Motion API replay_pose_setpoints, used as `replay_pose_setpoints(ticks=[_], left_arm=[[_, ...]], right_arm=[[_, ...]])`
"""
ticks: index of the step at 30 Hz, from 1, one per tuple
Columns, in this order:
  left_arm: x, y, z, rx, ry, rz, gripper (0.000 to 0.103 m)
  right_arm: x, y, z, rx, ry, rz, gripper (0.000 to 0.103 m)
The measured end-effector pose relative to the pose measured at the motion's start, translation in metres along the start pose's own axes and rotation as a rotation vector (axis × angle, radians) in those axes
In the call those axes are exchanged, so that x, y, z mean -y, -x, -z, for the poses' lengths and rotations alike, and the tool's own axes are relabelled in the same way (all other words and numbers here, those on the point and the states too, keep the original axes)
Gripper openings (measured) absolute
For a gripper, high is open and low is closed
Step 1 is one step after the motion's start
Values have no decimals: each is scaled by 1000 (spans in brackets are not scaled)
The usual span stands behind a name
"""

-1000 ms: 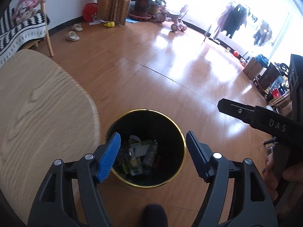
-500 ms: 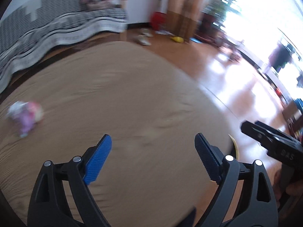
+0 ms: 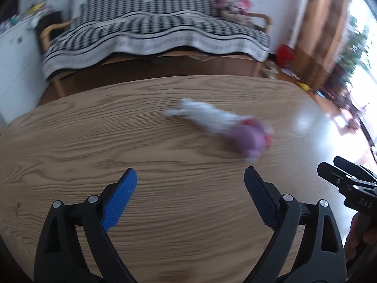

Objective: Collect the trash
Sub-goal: 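Grasp the purple plush toy with the right tool while the left tool grasps the white tissue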

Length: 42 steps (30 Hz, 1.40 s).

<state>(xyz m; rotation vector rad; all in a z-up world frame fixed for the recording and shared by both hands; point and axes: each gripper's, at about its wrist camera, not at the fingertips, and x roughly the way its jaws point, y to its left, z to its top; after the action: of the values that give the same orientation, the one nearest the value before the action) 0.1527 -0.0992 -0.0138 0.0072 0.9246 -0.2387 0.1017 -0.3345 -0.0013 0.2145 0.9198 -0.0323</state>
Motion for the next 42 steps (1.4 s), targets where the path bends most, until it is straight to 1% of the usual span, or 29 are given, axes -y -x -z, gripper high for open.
replay_pose_setpoints(ticks=[2,4,6,8,13,17,18,19,20,21,23,24,26,32,34,37,39,40,41,42], left_arm=[[-23,-3,0,-12,48,-8,90],[-35,-5,1,-18,72,-14,90],[-43,-7,2,-20,77,-21,90],[-49,-13,0,-22,76,-23,90],[-49,-22,1,-28,68,-23,90],[-48,-32,-6,-42,97,-13,90],[-47,-35,-8,-52,104,-23,90],[-46,-37,-11,-56,112,-41,90],[-45,-38,-13,-53,121,-44,90],[-43,-39,-16,-48,139,-32,90],[-37,-45,-20,-55,161,-11,90],[-32,-50,-23,-58,166,-9,90],[-21,-57,-28,-63,166,-8,90],[19,-85,-49,-73,177,22,91],[29,-97,-55,-81,184,9,91],[38,-109,-60,-67,196,-28,91],[41,-117,-59,-82,195,-42,91],[41,-118,-58,-87,196,-54,88],[42,-120,-56,-93,199,-56,74],[44,-119,-55,-88,190,-66,67]], right_arm=[[-12,-14,1,-9,42,1,86],[-26,-30,-4,-18,67,-3,86],[-37,-45,-10,-22,85,-8,86],[-42,-59,-17,-24,97,-5,89],[-52,-99,-29,-62,138,18,90],[-55,-119,-34,-82,163,13,90],[-56,-121,-35,-77,184,12,88],[-56,-120,-36,-75,202,10,79],[-59,-118,-36,-69,229,-18,61],[-61,-115,-34,-70,248,-24,61],[-61,-112,-31,-87,257,-44,56],[-59,-108,-27,-92,263,-61,55],[-55,-101,-22,-100,271,-65,54],[-28,-66,-5,-99,220,-76,54],[-20,-53,3,-92,216,-73,54],[-9,-36,13,-83,216,-67,54],[-1,-26,20,-81,218,-61,54],[4,-21,24,-79,219,-53,54],[10,-15,27,-78,219,-47,54],[15,-10,30,-75,215,-40,54]])
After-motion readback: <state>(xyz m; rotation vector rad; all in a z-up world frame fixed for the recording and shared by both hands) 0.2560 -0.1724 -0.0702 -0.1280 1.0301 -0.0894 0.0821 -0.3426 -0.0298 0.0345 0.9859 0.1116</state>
